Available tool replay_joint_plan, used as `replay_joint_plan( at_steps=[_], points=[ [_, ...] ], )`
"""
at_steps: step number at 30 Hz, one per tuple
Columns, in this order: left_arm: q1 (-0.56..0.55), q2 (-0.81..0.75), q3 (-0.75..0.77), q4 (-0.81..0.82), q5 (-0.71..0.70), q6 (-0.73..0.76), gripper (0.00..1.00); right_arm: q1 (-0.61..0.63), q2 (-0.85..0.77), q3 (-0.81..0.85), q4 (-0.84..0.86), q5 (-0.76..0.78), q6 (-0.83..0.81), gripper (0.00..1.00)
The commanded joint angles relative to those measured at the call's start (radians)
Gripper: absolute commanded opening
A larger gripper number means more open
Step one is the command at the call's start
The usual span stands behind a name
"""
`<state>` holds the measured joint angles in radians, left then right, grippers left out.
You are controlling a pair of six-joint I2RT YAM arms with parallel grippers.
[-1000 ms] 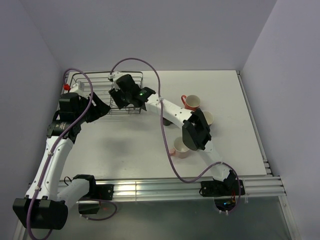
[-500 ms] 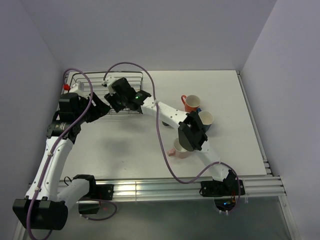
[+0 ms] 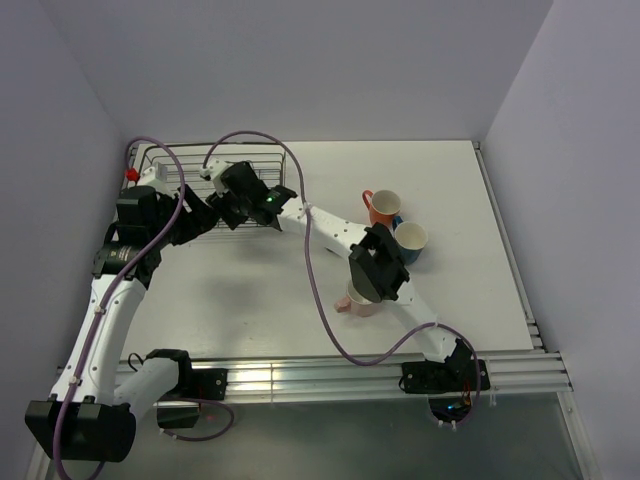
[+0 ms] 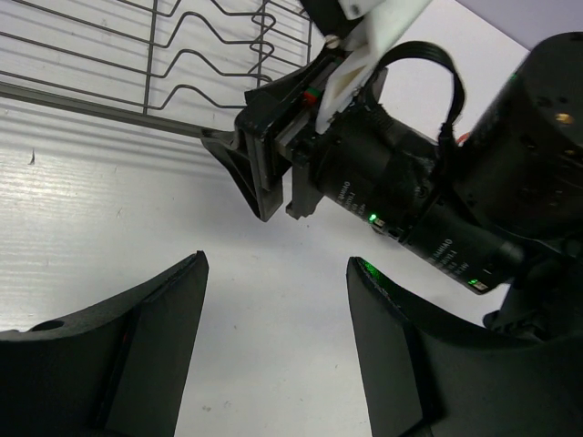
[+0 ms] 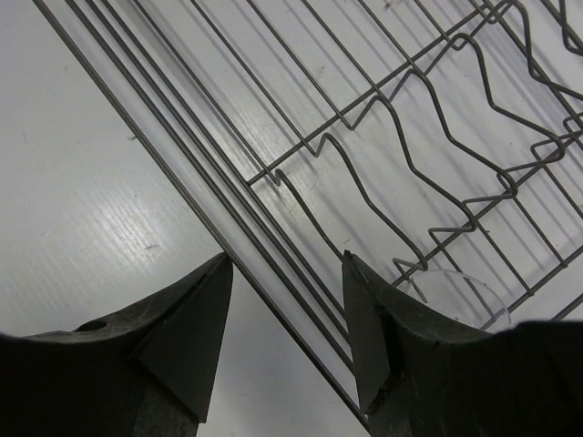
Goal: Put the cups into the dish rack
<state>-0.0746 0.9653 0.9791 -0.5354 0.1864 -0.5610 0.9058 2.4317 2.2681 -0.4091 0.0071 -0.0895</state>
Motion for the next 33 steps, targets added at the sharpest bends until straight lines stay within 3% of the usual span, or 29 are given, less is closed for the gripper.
replay_joint_plan(
  at_steps=[1,8,12,20,33],
  points=[
    [-0.002,-0.014,0.009,0.041,0.002,0.019,0.69,-0.001,0.030,0.041,0.018,0.007,-0.032,0.59],
    [-0.002,-0.014,0.015,0.041,-0.001,0.021,0.69,-0.002,0.033,0.025,0.013,-0.002,-0.042,0.57],
    [-0.002,-0.014,0.018,0.040,-0.001,0.021,0.69,-0.002,0.007,-0.027,0.027,-0.027,-0.041,0.47],
    [-0.002,-0.019,0.015,0.037,-0.001,0.019,0.69,-0.002,-0.074,-0.143,0.066,-0.097,-0.039,0.35],
    [-0.002,-0.045,0.009,0.022,-0.011,0.019,0.70,0.010,-0.212,-0.331,0.122,-0.245,-0.056,0.31]
  ],
)
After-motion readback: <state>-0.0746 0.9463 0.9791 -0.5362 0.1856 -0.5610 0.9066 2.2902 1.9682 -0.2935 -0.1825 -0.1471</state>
